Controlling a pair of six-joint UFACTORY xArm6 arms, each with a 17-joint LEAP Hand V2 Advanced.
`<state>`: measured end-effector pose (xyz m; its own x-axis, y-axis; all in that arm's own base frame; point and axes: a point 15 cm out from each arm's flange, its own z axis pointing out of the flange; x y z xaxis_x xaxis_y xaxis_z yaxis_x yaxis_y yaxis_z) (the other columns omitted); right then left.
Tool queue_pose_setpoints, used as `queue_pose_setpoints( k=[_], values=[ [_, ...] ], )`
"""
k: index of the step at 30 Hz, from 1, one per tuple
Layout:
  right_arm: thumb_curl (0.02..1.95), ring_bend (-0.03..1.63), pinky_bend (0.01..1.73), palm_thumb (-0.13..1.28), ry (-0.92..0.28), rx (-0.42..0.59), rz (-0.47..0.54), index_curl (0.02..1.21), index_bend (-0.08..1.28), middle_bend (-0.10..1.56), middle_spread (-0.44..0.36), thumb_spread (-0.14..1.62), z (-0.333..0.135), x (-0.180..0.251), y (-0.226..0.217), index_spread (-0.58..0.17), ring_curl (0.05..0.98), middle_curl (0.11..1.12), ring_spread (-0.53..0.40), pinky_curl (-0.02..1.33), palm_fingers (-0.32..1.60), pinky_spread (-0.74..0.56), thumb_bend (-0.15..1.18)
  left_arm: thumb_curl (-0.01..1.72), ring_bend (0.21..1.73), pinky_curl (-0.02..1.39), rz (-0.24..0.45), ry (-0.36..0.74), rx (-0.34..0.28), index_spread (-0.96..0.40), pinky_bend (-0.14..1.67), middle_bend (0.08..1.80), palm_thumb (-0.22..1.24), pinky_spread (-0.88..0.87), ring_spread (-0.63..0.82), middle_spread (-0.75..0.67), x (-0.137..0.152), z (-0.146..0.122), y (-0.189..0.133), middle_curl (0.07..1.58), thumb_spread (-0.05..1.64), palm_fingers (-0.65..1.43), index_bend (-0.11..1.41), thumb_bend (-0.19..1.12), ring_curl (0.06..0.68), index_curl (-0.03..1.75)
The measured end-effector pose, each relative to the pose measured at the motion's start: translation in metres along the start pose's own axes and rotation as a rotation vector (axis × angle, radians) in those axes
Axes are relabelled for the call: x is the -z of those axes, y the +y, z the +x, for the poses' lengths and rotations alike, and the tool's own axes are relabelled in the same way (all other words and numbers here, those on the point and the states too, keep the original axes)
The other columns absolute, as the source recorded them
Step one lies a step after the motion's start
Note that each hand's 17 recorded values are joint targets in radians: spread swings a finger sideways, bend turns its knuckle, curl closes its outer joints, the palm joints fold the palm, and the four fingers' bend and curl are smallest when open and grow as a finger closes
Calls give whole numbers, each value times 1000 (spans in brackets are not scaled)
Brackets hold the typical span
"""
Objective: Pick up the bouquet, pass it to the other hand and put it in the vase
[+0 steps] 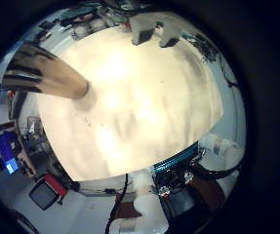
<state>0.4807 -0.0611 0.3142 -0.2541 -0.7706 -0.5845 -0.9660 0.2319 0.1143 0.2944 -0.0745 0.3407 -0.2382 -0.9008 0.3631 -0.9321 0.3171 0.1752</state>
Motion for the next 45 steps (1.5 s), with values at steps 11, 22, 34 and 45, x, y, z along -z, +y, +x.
queue_pose_setpoints(
  k=[11,22,34,45],
  values=[
    [930,1443,1248,1227,-204,99,2,958,1054,1330,-117,445,-46,47,41,-256,657,771,-185,880,1103,-189,-11,307,437,306,46,83,27,180,197,205,188,563,581,433,11,3,-4,319,859,91,163,-34,215,303],
    [841,1381,1210,969,-101,23,-90,942,961,1281,-146,710,0,5,67,-265,634,745,-203,884,1075,-243,-51,303,429,303,40,88,10,181,196,210,190,556,574,411,9,4,9,323,861,93,163,-33,211,305],
    [568,942,613,799,119,-25,-162,660,532,842,-47,996,73,-51,76,-229,421,546,-88,585,92,4,-26,306,431,301,38,88,4,176,195,212,184,556,576,412,9,5,9,323,863,92,164,-32,210,305],
    [498,654,437,811,174,-19,-112,459,282,542,62,979,97,-100,34,-159,283,393,62,420,115,200,-24,307,432,302,33,87,1,173,195,213,184,556,576,415,7,7,9,323,863,92,164,-32,209,306]
  ],
)
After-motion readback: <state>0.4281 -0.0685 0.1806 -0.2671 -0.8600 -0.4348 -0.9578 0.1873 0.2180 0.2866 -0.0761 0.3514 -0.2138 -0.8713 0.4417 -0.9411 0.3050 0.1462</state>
